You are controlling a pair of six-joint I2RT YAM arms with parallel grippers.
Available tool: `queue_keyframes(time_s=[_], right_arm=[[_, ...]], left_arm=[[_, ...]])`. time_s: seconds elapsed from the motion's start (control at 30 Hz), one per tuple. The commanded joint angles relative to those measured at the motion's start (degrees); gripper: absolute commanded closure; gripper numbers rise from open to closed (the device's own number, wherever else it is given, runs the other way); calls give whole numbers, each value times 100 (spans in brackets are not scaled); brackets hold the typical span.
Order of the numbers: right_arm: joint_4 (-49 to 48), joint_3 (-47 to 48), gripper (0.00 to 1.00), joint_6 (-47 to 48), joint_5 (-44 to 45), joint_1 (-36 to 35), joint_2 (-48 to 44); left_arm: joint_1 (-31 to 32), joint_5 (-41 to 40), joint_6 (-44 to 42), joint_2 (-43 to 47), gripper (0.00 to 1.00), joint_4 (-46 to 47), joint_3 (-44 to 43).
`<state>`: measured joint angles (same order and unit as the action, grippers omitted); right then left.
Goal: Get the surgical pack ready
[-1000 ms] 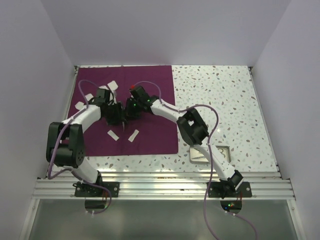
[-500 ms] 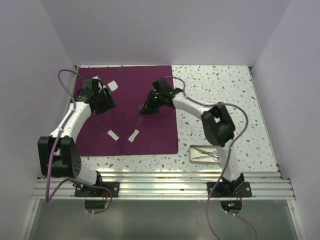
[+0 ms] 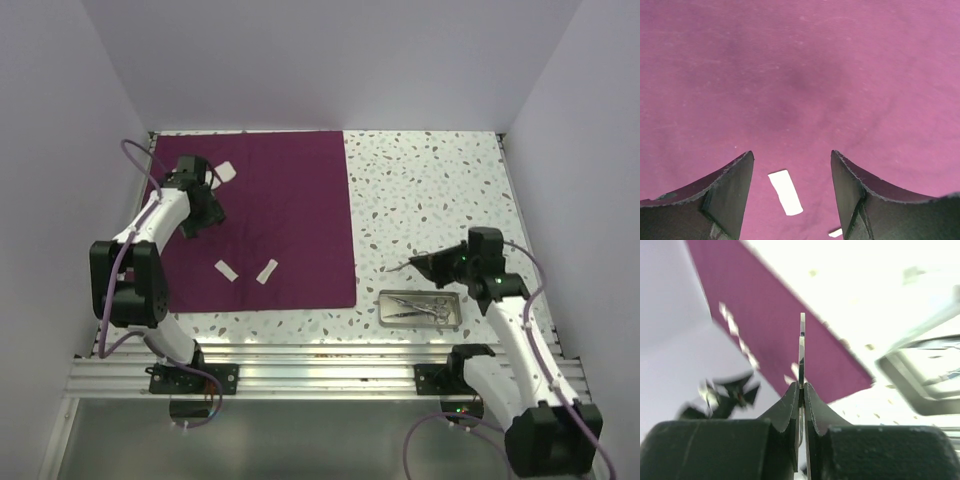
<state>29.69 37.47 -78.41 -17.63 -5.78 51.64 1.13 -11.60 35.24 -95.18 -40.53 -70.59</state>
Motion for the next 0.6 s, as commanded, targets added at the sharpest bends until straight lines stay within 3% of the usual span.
queue_keyframes(time_s=[0.0,0.03,0.17,0.27,0.57], right_arm=[[1344,-712,100,-621,111,560,-958],[1485,-820,100,-710,145,839,-1154],[2346,-1127,100,-1131,681,877,-1683],[2427,-1277,100,-1440,953,877,-1754],[1496,-1375,100,-1045,1253,903,-692]], left_arm=[[-51,-405,185,-80,33,-209,-289],[-51,-405,219,-97,33,-227,-289],[-42,-344,281,-281,34,-314,-333],[-51,-335,281,-361,34,-402,-412],[-51,-176,185,-379,35,-324,-456]])
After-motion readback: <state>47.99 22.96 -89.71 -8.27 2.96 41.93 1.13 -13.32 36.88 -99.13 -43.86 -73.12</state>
